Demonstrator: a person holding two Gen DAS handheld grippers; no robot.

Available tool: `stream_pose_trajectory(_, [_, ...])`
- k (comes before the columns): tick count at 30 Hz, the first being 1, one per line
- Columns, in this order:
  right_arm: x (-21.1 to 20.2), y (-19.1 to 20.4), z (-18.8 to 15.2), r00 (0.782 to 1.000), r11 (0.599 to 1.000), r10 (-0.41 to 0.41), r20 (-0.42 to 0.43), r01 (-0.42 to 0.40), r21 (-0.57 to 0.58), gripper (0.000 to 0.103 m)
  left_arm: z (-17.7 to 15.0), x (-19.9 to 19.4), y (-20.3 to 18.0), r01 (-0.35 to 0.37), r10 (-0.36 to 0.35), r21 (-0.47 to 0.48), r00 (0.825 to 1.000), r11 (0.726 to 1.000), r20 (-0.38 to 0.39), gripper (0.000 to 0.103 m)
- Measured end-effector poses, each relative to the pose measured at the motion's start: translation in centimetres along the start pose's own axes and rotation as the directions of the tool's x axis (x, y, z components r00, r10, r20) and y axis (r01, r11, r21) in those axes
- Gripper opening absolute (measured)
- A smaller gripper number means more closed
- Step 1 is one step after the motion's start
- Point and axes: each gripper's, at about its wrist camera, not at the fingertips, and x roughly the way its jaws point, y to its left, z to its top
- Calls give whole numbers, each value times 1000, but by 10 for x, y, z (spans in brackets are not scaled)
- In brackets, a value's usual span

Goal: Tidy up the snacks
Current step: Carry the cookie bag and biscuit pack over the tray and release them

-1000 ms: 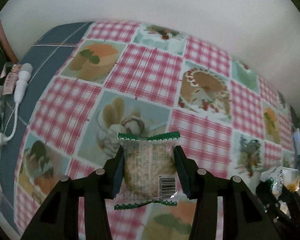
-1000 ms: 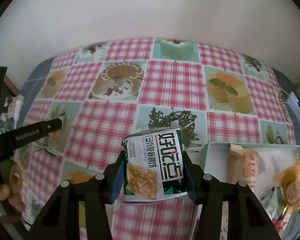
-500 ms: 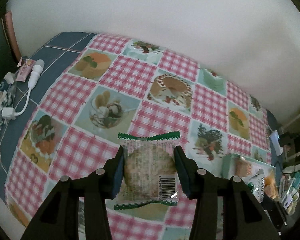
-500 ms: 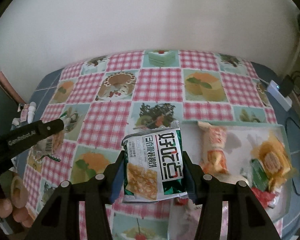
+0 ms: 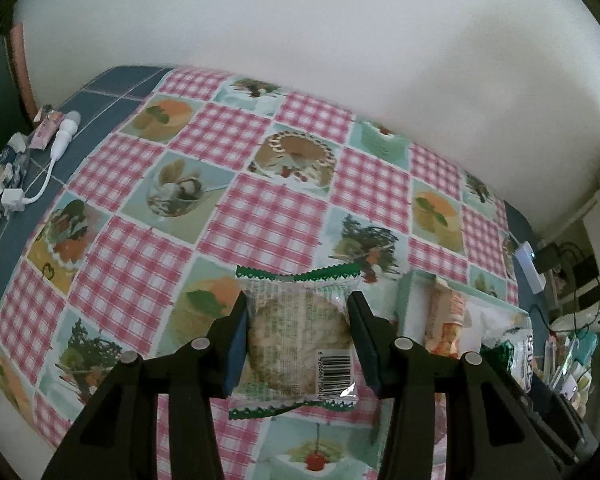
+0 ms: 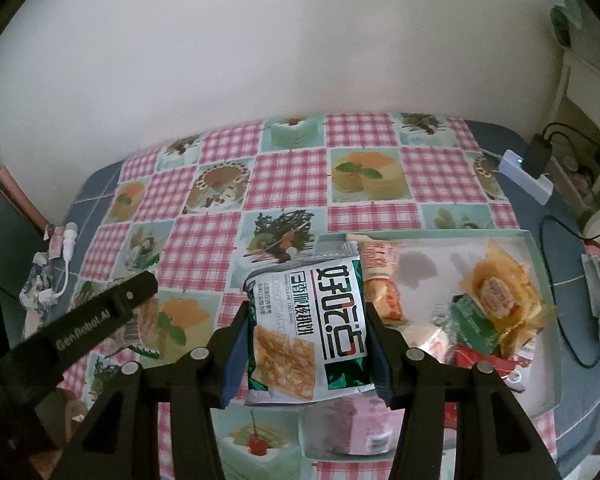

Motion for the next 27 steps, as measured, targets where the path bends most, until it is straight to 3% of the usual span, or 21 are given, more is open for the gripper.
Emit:
stream_pose_trajectory(5, [-2, -28, 1, 1000, 999, -2, -10, 3, 40, 55, -13, -5, -36, 37, -37, 74, 999, 997, 0, 49])
stream_pose_trajectory(10, [3, -79, -3, 996, 989, -70, -51, 76, 126, 55, -25, 0, -90, 124, -119, 191, 992, 974, -37, 49])
stream_pose_trajectory(16, [10, -135, -13, 989, 965, -101, -110, 124, 231, 55, -36, 18, -144, 170, -154, 282, 985, 944, -79, 49])
stream_pose_trajectory(25, [25, -158, -20, 981, 951, -94, -171, 140, 277, 55, -39, 52, -171, 244, -208, 270, 966, 931, -156, 50])
stream_pose_trajectory(27, [28, -158, -20, 980, 952, -94, -175, 140, 273, 55, -40, 54, -172, 267, -228, 263, 959, 927, -170, 57])
